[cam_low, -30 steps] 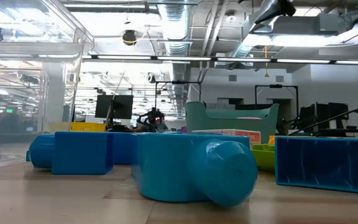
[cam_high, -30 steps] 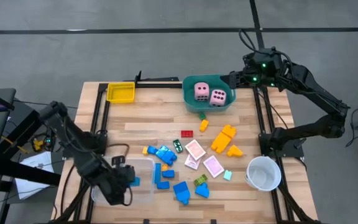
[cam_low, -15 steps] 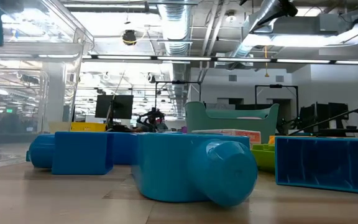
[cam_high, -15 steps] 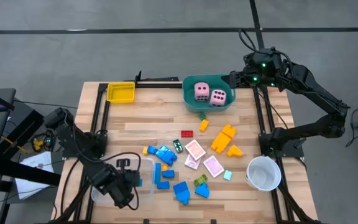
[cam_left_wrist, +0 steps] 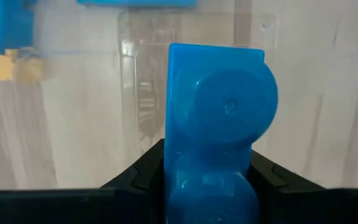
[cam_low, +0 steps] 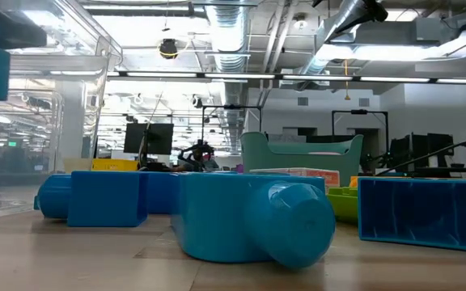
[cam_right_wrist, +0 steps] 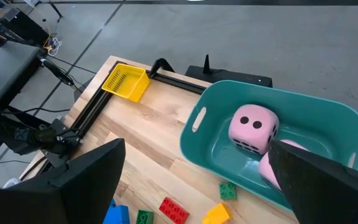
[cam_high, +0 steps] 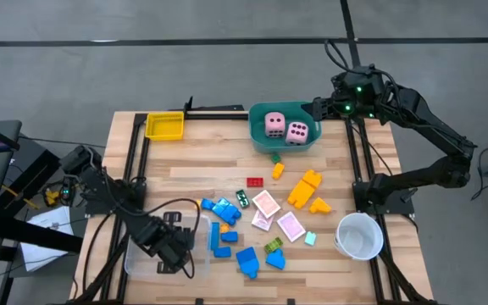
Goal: Pick & Place Toys
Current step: Put the blue game piece into the transparent bin
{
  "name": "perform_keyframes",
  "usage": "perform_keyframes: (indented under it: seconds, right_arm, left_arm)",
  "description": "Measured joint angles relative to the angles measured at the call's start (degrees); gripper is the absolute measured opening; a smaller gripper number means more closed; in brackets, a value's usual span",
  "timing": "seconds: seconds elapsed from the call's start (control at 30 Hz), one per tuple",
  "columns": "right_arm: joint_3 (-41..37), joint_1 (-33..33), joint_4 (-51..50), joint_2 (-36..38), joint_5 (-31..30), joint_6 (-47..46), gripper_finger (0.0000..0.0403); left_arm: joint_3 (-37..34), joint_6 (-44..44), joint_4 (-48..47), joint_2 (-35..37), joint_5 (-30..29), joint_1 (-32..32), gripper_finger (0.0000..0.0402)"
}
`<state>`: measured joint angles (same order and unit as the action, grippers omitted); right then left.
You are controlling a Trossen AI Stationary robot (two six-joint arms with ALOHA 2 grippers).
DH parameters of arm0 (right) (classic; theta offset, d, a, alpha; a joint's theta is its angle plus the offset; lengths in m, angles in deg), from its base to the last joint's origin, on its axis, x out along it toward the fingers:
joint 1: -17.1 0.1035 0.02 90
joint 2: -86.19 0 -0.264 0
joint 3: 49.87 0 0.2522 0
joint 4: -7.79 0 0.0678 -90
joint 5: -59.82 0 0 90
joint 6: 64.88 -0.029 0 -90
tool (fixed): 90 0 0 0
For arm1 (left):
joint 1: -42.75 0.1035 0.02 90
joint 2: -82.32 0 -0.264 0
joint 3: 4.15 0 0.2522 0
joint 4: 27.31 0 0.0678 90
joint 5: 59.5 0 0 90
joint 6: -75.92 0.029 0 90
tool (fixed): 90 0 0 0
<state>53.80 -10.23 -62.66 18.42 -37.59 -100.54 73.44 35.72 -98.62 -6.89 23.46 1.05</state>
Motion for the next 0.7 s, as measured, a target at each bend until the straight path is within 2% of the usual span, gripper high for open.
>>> perform_keyframes:
  seconds: [0.13, 0.7]
  right_arm:
    - [0.0, 0.0, 0.0, 0.0, 0.0, 0.0, 0.0386]
    - [0.0, 0.0, 0.0, 0.0, 0.0, 0.0, 0.0386]
  left_arm:
    - [0.0, 1.2, 0.2, 0.0, 1.9, 0.6, 0.0124]
    - [-2.7, -0.5, 0.7, 0.1, 2.9, 1.0, 0.0124]
